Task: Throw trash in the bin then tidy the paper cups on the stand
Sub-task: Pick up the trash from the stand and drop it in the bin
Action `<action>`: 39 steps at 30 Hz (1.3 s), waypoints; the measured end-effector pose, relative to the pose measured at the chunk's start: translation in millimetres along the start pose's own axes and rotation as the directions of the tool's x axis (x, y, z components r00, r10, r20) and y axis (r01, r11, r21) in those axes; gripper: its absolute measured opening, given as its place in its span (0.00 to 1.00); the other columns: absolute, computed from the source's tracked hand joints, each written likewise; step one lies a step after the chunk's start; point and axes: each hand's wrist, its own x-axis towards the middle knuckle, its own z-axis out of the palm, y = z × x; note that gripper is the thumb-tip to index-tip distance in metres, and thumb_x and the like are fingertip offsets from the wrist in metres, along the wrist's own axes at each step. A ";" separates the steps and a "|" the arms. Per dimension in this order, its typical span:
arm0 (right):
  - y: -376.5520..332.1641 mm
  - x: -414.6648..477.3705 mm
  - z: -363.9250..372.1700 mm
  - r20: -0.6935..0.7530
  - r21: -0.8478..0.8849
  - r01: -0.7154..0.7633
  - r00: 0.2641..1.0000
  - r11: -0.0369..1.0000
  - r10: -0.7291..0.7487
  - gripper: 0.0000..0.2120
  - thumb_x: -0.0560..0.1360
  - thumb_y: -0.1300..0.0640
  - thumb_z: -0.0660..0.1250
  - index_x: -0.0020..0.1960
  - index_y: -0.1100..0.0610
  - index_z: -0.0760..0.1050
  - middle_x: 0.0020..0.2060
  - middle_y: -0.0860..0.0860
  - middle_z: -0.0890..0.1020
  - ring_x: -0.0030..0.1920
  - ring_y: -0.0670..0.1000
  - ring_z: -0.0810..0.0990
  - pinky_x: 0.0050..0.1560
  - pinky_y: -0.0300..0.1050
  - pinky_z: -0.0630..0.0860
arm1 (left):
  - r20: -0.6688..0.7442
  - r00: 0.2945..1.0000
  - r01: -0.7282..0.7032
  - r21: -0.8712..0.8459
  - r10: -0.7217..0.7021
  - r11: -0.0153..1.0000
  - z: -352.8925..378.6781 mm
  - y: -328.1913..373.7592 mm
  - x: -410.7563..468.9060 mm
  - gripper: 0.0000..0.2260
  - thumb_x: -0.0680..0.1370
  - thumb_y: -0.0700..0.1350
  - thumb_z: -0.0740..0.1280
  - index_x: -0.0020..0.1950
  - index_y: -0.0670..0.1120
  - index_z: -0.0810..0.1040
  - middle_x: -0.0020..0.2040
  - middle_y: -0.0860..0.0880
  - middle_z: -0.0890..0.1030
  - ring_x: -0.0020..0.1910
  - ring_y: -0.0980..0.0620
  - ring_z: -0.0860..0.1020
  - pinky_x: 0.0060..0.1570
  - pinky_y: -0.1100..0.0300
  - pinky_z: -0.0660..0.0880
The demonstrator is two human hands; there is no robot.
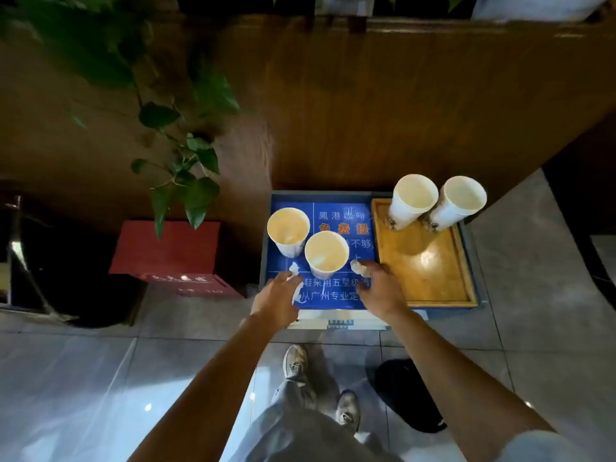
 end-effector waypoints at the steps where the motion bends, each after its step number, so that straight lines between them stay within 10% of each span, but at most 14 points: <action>1: -2.9 5.8 2.2 0.000 0.010 -0.008 1.000 1.000 0.008 0.26 0.74 0.58 0.71 0.70 0.50 0.70 0.65 0.57 0.74 0.62 0.60 0.77 0.62 0.53 0.77 | 0.030 1.000 -0.011 0.007 0.011 1.000 -0.2 -1.0 5.1 0.30 0.72 0.42 0.73 0.72 0.51 0.68 0.74 0.46 0.68 0.68 0.42 0.72 0.62 0.47 0.76; 21: 10.6 -10.3 20.7 0.030 -0.090 -0.104 0.994 0.990 0.107 0.03 0.73 0.60 0.70 0.46 0.54 0.81 0.46 0.52 0.86 0.50 0.54 0.83 0.52 0.45 0.78 | 0.018 0.986 -0.166 0.033 0.165 0.986 28.7 -10.9 19.1 0.14 0.74 0.41 0.70 0.59 0.47 0.79 0.60 0.47 0.80 0.58 0.46 0.78 0.57 0.57 0.74; 30: 91.3 -89.7 -21.8 0.010 0.040 -0.182 0.983 0.982 0.182 0.17 0.73 0.64 0.63 0.58 0.52 0.80 0.57 0.52 0.84 0.60 0.54 0.80 0.63 0.46 0.75 | 0.011 0.934 -0.357 -0.050 0.358 0.933 78.0 96.9 -6.5 0.16 0.76 0.43 0.66 0.63 0.52 0.76 0.62 0.46 0.81 0.59 0.44 0.79 0.58 0.49 0.77; 39: 218.0 -189.0 -63.0 -0.074 0.111 -0.394 0.912 0.912 0.403 0.07 0.69 0.57 0.65 0.40 0.51 0.82 0.45 0.49 0.86 0.50 0.54 0.83 0.48 0.36 0.70 | 0.144 0.847 -0.516 -0.009 0.512 0.856 156.6 232.5 -21.5 0.07 0.74 0.43 0.68 0.50 0.47 0.83 0.49 0.46 0.86 0.49 0.44 0.83 0.52 0.49 0.78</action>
